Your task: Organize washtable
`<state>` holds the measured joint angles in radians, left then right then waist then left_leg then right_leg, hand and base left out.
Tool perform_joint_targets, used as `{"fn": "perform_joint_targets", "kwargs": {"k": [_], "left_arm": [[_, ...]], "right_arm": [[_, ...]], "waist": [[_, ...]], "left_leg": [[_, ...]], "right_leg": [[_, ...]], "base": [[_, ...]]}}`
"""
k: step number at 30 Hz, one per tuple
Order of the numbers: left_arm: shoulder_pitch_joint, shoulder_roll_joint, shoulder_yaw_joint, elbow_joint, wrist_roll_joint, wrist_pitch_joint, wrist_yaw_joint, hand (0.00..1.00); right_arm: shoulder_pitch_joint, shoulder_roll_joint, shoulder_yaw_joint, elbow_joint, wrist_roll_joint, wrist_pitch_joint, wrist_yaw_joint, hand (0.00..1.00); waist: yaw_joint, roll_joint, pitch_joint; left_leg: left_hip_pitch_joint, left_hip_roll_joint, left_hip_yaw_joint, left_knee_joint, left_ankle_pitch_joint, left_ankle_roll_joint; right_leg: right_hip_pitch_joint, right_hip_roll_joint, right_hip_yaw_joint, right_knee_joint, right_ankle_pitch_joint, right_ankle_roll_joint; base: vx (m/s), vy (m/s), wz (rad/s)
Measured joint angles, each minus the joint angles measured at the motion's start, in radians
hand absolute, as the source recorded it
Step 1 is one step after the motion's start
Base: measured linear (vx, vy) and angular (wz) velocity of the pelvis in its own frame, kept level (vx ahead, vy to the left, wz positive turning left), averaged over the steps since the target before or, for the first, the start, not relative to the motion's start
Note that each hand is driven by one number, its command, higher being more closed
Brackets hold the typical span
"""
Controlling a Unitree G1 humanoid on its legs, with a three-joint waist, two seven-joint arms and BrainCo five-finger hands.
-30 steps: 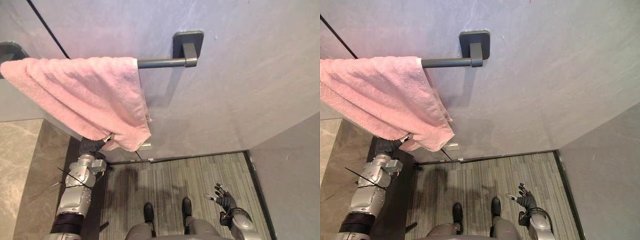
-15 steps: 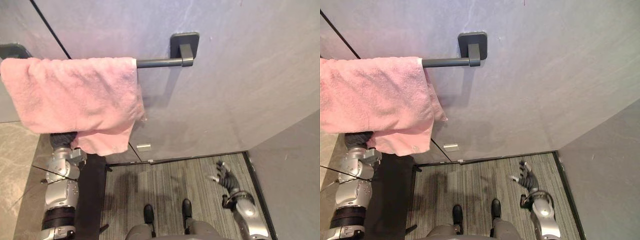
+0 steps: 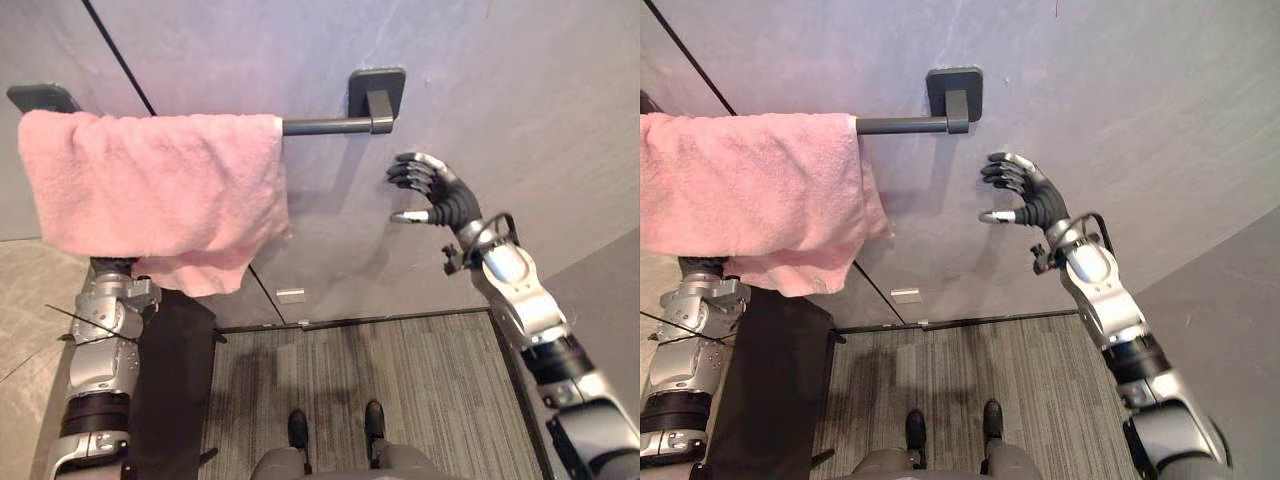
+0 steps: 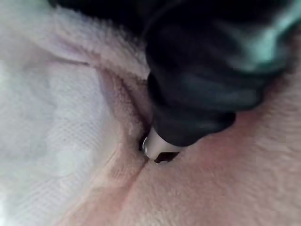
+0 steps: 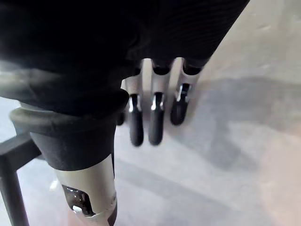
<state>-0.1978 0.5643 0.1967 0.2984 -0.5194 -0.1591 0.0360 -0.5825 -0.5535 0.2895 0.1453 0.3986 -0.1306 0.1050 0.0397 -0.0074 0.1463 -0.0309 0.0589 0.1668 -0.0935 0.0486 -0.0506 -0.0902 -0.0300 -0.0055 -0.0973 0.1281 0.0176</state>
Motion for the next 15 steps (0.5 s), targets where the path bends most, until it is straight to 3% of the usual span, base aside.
{"fn": "perform_joint_targets", "kwargs": {"k": [6,15], "left_arm": [[-0.016,-0.003,-0.058,0.03,-0.018,0.019,-0.016,1.0],[-0.061,-0.032,-0.114,0.064,-0.018,0.024,-0.014,1.0]], "right_arm": [[-0.168,0.046,0.147,0.181,0.011,0.003,0.005,0.0],[-0.391,0.304,0.162,0.401,-0.015,0.044,-0.042,0.0]], "waist": [[0.005,-0.001,0.0],[0.048,0.002,-0.002]], "left_leg": [[-0.011,0.001,-0.008,-0.001,0.009,0.001],[-0.06,0.035,-0.034,-0.007,0.051,-0.028]], "right_leg": [[0.0,0.001,-0.005,-0.001,0.014,-0.001],[-0.042,0.03,-0.044,-0.002,0.03,-0.028]], "base": [[-0.06,0.01,0.02],[-0.08,-0.03,0.11]]}}
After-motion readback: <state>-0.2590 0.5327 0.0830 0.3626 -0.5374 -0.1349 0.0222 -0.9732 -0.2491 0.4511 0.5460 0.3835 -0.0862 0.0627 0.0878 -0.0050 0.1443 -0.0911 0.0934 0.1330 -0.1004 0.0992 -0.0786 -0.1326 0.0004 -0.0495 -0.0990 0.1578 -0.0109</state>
